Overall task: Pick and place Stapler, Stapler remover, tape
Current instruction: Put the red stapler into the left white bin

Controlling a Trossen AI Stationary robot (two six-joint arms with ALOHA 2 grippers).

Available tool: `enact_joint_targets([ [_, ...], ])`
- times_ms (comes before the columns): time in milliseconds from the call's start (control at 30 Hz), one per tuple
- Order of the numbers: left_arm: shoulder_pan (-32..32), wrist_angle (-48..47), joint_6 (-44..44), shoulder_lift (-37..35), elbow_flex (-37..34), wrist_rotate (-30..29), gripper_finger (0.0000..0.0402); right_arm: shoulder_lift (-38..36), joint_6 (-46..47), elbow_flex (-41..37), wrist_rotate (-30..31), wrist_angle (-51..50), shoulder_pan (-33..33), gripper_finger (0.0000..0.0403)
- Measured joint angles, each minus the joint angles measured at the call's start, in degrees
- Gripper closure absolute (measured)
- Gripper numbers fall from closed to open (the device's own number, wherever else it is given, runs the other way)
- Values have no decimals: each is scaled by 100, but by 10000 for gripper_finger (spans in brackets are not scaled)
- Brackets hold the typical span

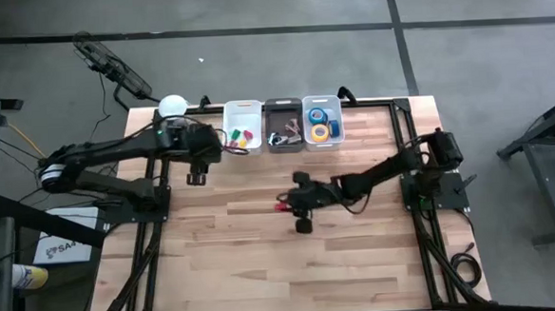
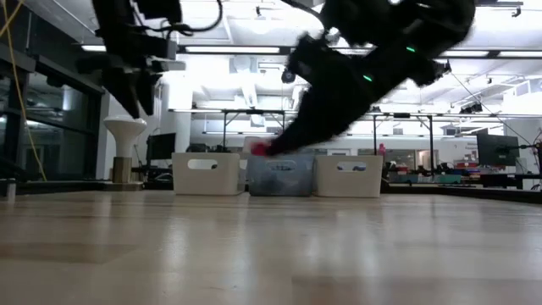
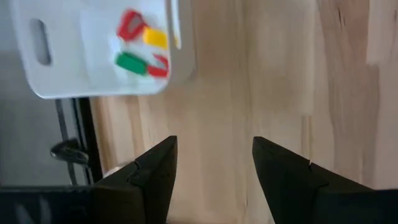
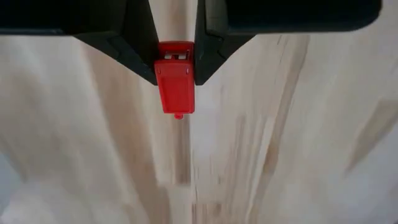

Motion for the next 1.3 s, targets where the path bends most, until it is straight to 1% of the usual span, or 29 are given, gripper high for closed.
enact_joint_targets([
  [133,0,844,8,-565,-504,62,197,0,-607,575,-298,-443,-311,331],
  [200,0,1399,97,-746,-729,257,197,0,-911,840,-366,-608,-411,330],
  [367,-4,2727,602,-913,-1256,1273,197,0,-1507,1409,-401,-954,-607,331],
  [433,-2,3128,764,-924,-1401,1551,197,0,-1667,1643,-401,-1089,-674,331],
  [533,0,3830,898,-920,-1586,1950,197,-7,-1854,1895,-392,-1399,-745,330],
  [700,-2,5243,1047,-920,-1902,2922,197,-9,-2131,2233,-365,-1637,-861,330],
  [833,-2,5438,1050,-920,-1934,3214,197,-9,-2241,2407,-166,-1821,-953,330],
  [1067,-2,5523,903,-913,-1936,3224,197,-7,-2351,2517,-73,-1668,-1082,330],
  [1300,-2,5998,760,-913,-1940,3219,197,-7,-2416,2518,-71,-1391,-1082,330],
])
